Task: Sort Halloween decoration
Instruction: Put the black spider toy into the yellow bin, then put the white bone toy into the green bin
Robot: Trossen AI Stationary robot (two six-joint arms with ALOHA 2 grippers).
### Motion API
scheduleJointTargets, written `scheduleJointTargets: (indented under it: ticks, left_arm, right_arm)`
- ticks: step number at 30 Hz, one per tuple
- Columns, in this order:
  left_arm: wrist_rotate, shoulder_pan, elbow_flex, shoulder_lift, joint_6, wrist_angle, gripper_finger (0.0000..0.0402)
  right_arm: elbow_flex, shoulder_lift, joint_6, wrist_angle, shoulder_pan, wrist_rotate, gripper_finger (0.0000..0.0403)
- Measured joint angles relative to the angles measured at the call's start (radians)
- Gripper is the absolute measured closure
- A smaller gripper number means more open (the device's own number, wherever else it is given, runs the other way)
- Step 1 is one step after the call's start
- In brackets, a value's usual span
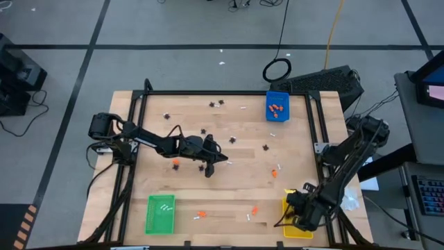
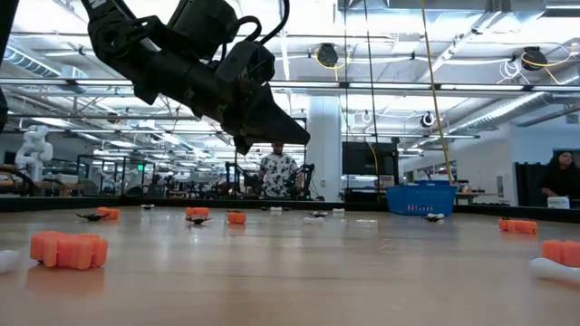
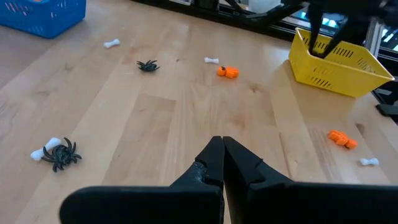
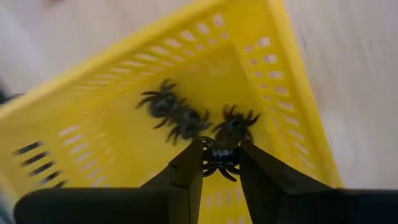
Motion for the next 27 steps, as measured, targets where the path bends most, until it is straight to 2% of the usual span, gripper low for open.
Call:
scheduleJointTargets:
  ticks: [6, 10, 18, 27]
  left_arm:
    - [0.001, 0.0, 0.0, 0.0, 0.0, 0.0, 0.0402]
    - [0.002, 0.0, 0.0, 0.0, 0.0, 0.0, 0.0402]
    - [0.002, 0.0, 0.001, 0.0, 0.001, 0.024, 0.0402]
    - [-0.02, -0.016, 0.001, 0.0, 0.004, 0.023, 0.0402]
  right_arm:
    - [0.0, 0.049, -0.003, 0.004, -0.016, -0.04, 0.0317]
    - [0.0, 0.036, -0.003, -0.001, -0.025, -0.054, 0.0296]
    - [0.0, -0.066, -0.001, -0.024, -0.053, -0.051, 0.0249]
    - [0.0, -0.211, 0.023, -0.019, -0.083, -0.049, 0.0237]
